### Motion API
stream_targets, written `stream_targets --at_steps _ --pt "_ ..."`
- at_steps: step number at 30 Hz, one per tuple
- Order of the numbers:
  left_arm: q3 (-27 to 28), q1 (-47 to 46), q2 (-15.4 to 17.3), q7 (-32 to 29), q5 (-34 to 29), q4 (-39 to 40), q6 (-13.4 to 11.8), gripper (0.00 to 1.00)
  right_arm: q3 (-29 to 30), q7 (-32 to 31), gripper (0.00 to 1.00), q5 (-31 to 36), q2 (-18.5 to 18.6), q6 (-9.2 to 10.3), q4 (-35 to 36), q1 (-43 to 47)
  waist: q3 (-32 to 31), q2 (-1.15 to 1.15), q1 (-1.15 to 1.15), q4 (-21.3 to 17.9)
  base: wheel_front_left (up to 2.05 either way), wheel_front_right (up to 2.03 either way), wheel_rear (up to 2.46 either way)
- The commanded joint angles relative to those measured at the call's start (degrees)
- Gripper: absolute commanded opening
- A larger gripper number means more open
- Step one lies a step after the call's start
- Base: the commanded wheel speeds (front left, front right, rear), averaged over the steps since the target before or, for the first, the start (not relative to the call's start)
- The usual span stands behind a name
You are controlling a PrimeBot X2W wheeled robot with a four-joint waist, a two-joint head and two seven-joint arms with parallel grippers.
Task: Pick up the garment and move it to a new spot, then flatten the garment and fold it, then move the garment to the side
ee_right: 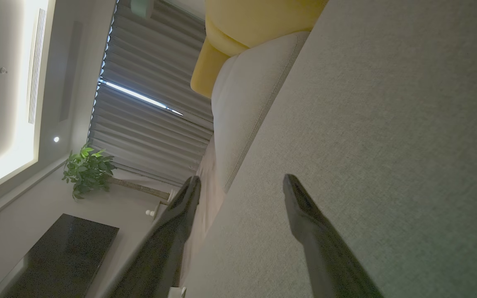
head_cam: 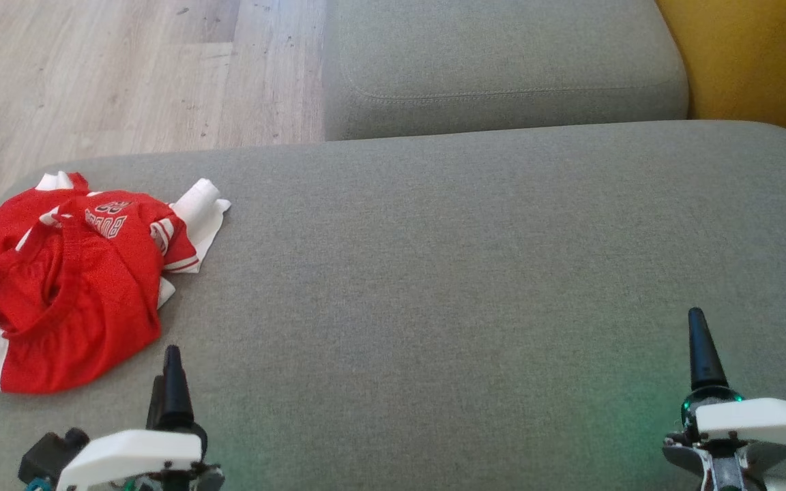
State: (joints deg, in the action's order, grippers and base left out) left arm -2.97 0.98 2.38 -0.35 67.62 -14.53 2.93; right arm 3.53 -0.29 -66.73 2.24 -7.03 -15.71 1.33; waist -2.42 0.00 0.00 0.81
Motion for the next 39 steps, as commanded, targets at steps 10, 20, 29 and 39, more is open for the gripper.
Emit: stream_targets --at_steps 10,20,29,39 --pt "-2.14 -0.81 0.31 2.27 -9.50 3.46 -1.66 1.00 -2.18 2.30 1.00 9.60 0.38 -0.19 3.49 -0.59 -0.54 0.00 0.00 0.25 0.00 0.00 0.00" --pt "-4.19 -0.41 0.33 3.97 -16.76 4.86 -3.27 1.00 -3.59 3.99 1.00 17.70 0.41 -0.22 4.73 -0.09 -1.10 0.00 0.00 0.65 0.00 0.00 0.00" --pt "-5.88 -0.14 0.35 5.50 -23.17 5.78 -4.25 1.00 -4.73 5.50 1.00 24.41 0.44 -0.25 5.54 0.42 -1.47 0.00 0.00 1.14 0.00 0.00 0.00" --pt "-8.09 0.28 0.38 7.20 -30.80 6.92 -6.58 1.00 -6.02 7.19 1.00 32.51 0.48 -0.29 6.14 1.15 -2.06 0.00 0.00 1.65 0.00 0.00 0.00"
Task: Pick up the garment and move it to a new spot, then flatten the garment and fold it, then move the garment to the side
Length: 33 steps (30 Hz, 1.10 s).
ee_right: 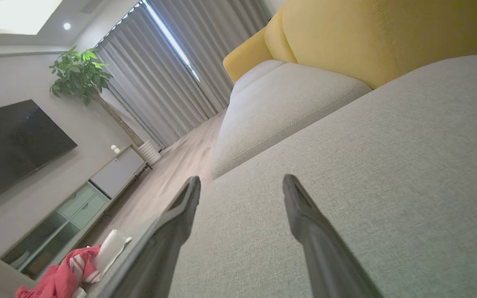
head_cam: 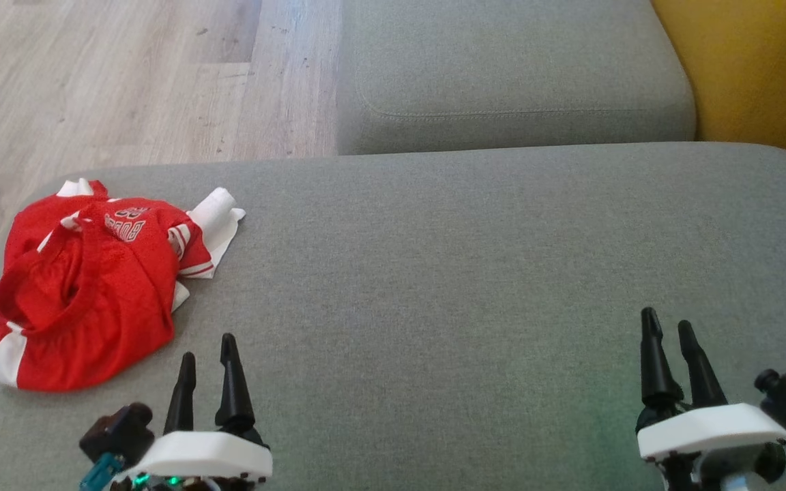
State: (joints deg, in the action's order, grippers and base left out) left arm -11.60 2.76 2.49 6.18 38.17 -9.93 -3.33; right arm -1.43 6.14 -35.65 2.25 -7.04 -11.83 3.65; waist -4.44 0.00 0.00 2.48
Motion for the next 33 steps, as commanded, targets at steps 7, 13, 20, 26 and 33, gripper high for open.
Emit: stream_targets --at_steps 7,13,20,26,33 --pt "-0.15 -0.98 0.29 1.86 -6.05 2.80 -1.53 1.00 -1.67 1.95 1.00 6.64 0.49 -0.30 2.38 -0.57 -0.64 0.00 0.00 -0.12 0.00 0.00 0.00" --pt "-0.59 -0.78 0.30 2.71 -9.39 3.06 -2.25 1.00 -2.02 2.80 1.00 10.05 0.51 -0.32 2.59 -0.08 -1.03 0.00 0.00 -0.03 0.00 0.00 0.00" --pt "-1.46 -0.36 0.32 3.90 -14.09 3.43 -3.11 1.00 -2.28 3.97 1.00 14.88 0.53 -0.35 2.68 0.54 -1.55 0.00 0.00 0.30 0.00 0.00 0.00" --pt "-2.27 -0.07 0.33 4.92 -18.45 3.74 -3.88 1.00 -2.43 4.99 1.00 19.15 0.55 -0.37 2.30 0.96 -1.78 0.00 0.00 0.65 0.00 0.00 0.00" --pt "-3.38 0.11 0.35 6.11 -23.47 4.18 -4.77 1.00 -2.40 6.17 1.00 24.08 0.58 -0.39 2.01 1.37 -1.86 0.00 0.00 0.97 0.00 0.00 0.00"
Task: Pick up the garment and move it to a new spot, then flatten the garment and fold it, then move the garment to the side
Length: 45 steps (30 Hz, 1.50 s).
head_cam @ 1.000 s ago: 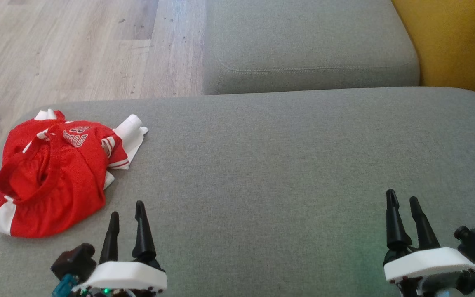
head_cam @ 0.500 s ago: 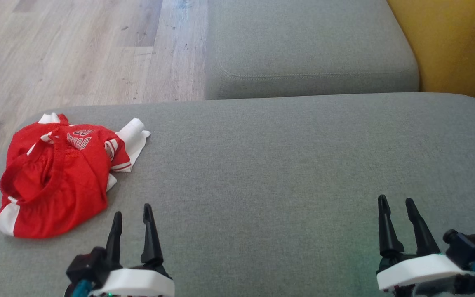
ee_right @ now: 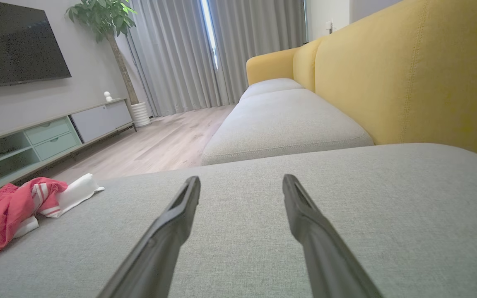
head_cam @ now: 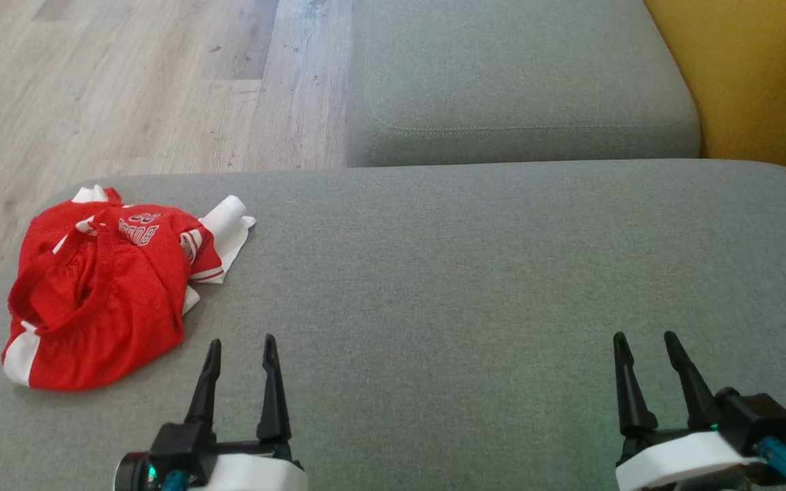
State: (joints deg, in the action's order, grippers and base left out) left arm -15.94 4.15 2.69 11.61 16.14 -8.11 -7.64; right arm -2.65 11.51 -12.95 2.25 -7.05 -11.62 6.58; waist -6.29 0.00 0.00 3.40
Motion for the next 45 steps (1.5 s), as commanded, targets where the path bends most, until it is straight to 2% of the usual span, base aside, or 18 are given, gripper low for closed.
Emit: stream_targets --at_steps 1,15,32,38,45 --pt "0.80 -1.26 0.15 0.86 -2.09 2.40 -0.58 1.00 -1.18 0.97 1.00 2.10 0.58 -0.39 1.69 -1.48 -0.06 0.00 0.00 0.10 0.00 0.00 0.00" --pt "-0.51 -0.04 0.19 3.39 -11.97 1.90 -1.79 1.00 -1.02 3.49 1.00 12.99 0.63 -0.44 -1.69 -0.29 -1.62 0.00 0.00 0.54 0.00 0.00 0.00" --pt "0.09 0.15 0.19 3.39 -11.69 0.26 -1.40 1.00 -1.00 3.49 1.00 13.18 0.63 -0.44 -2.95 0.12 -1.73 0.00 0.00 1.08 0.00 0.00 0.00" --pt "0.44 -0.38 0.19 3.39 -11.61 -0.09 -1.73 1.00 -1.00 3.49 1.00 13.21 0.63 -0.44 -2.93 0.59 -1.50 0.00 0.00 4.36 0.00 0.00 0.00" --pt "1.61 -0.39 0.19 3.39 -11.94 0.23 -2.22 1.00 -1.17 3.49 1.00 12.59 0.63 -0.44 -2.46 0.42 -0.66 0.00 0.00 11.77 0.00 0.00 0.00"
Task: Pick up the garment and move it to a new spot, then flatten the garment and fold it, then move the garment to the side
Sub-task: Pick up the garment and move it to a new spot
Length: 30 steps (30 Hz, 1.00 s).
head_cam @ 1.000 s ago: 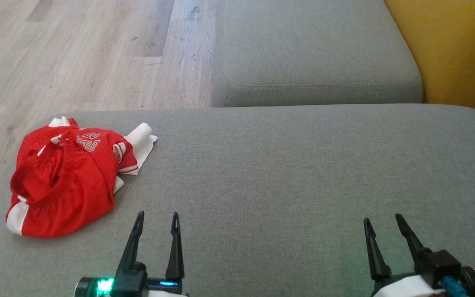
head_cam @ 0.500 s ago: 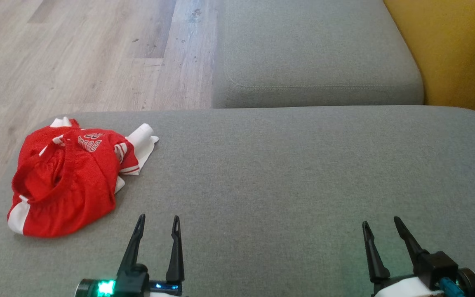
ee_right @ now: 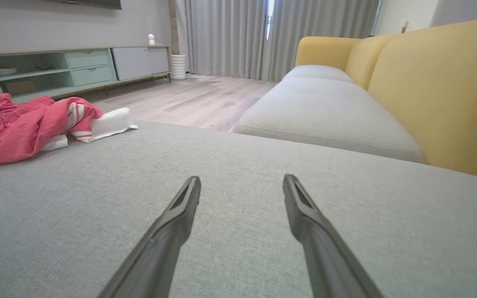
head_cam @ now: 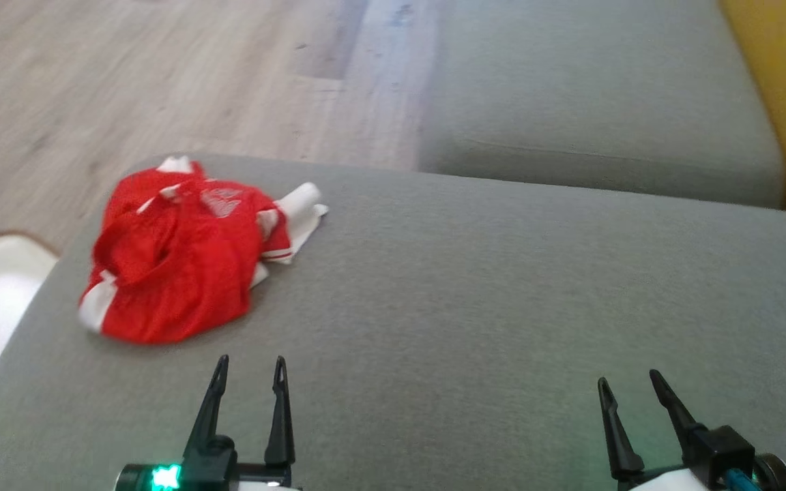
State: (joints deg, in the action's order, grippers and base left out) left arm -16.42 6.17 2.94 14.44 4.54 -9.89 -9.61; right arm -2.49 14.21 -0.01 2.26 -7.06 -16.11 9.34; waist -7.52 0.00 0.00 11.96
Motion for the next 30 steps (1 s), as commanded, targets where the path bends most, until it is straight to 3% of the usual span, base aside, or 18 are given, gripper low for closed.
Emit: stream_targets --at_steps 1,11,20,30 --pt "2.32 -2.35 -0.06 0.56 -0.40 2.04 -0.24 1.00 -1.33 0.79 1.00 -0.42 0.62 -0.43 2.10 -2.43 0.81 0.00 0.00 4.42 0.00 0.00 0.00" --pt "5.41 -0.96 -0.06 0.56 -0.49 3.02 -1.21 1.00 -1.64 0.79 1.00 -0.73 0.62 -0.43 2.29 -3.46 3.01 0.00 0.00 13.10 0.00 0.00 0.00" --pt "9.95 -1.02 0.03 0.56 0.18 5.78 -3.14 1.00 -1.60 0.79 1.00 0.70 0.62 -0.43 2.24 -4.16 4.98 0.00 0.00 15.04 0.00 0.00 0.00" --pt "13.73 -10.31 4.31 0.56 -2.69 9.15 -0.82 1.00 -0.06 0.79 1.00 5.20 1.48 -0.43 3.65 -3.27 10.39 0.00 0.00 15.41 0.00 0.00 0.00"
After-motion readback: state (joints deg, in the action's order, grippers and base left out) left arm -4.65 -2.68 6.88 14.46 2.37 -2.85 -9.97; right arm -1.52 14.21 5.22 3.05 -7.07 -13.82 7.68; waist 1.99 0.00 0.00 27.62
